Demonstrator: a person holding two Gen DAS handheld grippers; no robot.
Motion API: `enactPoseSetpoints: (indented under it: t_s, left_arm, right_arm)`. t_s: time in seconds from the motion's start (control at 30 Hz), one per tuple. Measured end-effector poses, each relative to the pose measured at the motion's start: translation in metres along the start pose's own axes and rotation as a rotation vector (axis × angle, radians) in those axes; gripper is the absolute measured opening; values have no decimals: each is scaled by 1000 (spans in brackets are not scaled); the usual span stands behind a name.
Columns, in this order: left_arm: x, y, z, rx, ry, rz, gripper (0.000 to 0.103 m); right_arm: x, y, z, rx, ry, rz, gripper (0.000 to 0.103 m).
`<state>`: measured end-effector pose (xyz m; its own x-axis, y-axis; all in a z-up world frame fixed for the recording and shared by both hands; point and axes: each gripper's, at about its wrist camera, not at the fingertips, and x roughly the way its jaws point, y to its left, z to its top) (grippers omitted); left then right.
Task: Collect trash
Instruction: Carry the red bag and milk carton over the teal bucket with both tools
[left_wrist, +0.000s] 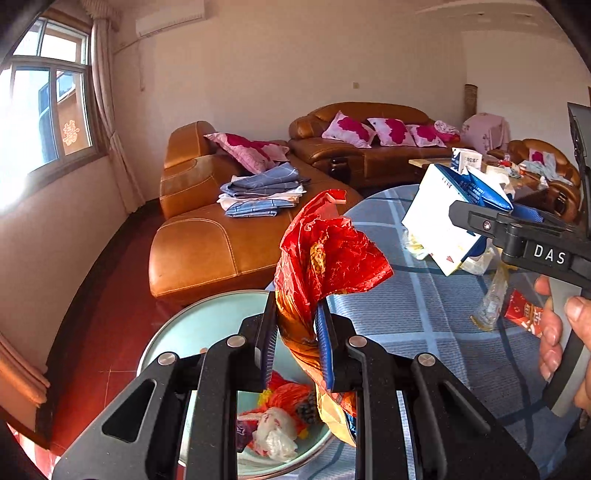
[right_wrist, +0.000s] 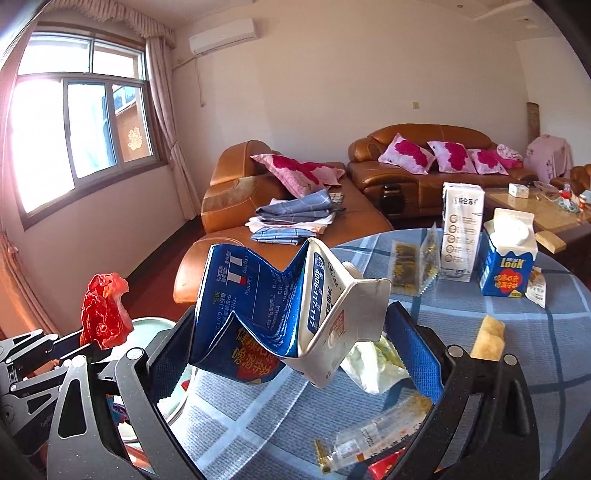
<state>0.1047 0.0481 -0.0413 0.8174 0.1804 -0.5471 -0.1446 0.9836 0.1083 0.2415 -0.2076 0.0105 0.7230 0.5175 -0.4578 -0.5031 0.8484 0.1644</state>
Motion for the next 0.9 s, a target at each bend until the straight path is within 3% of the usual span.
enactPoseSetpoints:
  t_s: [0.9]
  left_arm:
    - [0,57,-13,-7,54,164,20]
  right_arm:
    - [34,60,-3,-156,27,87,96]
